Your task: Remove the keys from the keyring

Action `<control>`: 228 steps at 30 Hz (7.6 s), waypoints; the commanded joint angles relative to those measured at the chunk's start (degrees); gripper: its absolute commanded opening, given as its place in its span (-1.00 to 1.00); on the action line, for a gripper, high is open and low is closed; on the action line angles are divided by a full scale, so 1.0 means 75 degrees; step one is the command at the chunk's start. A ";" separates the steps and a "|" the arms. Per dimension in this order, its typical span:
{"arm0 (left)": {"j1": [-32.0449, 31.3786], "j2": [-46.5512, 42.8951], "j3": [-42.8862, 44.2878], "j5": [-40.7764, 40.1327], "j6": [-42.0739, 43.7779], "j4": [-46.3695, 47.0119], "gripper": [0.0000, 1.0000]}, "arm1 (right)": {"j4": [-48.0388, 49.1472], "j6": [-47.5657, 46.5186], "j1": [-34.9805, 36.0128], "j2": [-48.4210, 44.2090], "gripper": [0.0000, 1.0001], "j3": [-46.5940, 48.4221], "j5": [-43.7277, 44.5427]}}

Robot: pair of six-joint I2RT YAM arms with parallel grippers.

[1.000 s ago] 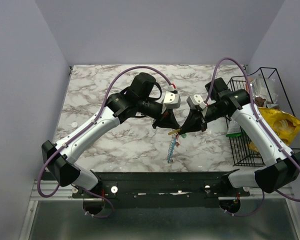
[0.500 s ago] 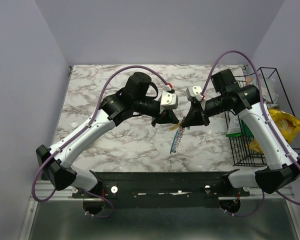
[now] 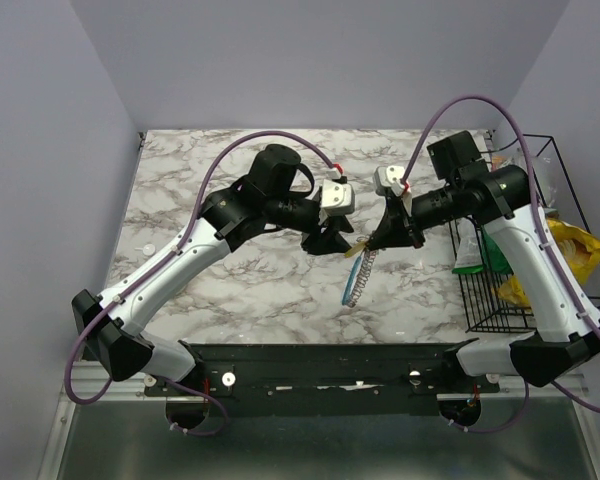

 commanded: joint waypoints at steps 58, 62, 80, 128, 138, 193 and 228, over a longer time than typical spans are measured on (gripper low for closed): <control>0.0556 0.2701 0.1901 0.5056 0.6947 -0.7191 -0.93 | -0.1409 -0.0987 0.1293 0.0088 -0.99 0.0596 0.0104; 0.0801 0.2783 0.2019 0.4870 0.6456 -0.6899 -1.00 | -0.1211 -0.0672 0.1293 -0.0029 -0.99 0.0480 0.1017; 0.1118 0.0510 -0.1215 0.0744 -0.1091 0.1713 -1.00 | 0.0793 0.0735 0.1328 -0.0076 -0.99 -0.1102 0.3385; 0.0286 -0.1612 -0.2633 -0.3500 0.0068 0.1752 -0.96 | 0.2048 0.0642 0.2383 -0.0673 -0.99 -0.1081 0.5368; 0.0286 -0.1635 -0.2236 -0.2269 0.0384 0.0791 -0.16 | 0.1650 0.0537 0.2383 -0.0721 -0.99 -0.0295 0.4617; 0.0040 -0.0733 -0.0548 -0.1237 -0.1139 0.0872 -0.03 | 0.1708 0.1298 0.2383 -0.0111 -0.99 0.0362 0.4359; -0.0405 -0.0546 -0.0595 -0.0557 -0.0576 0.0368 -0.04 | 0.2071 0.1685 0.2383 0.0076 -0.99 0.0374 0.5191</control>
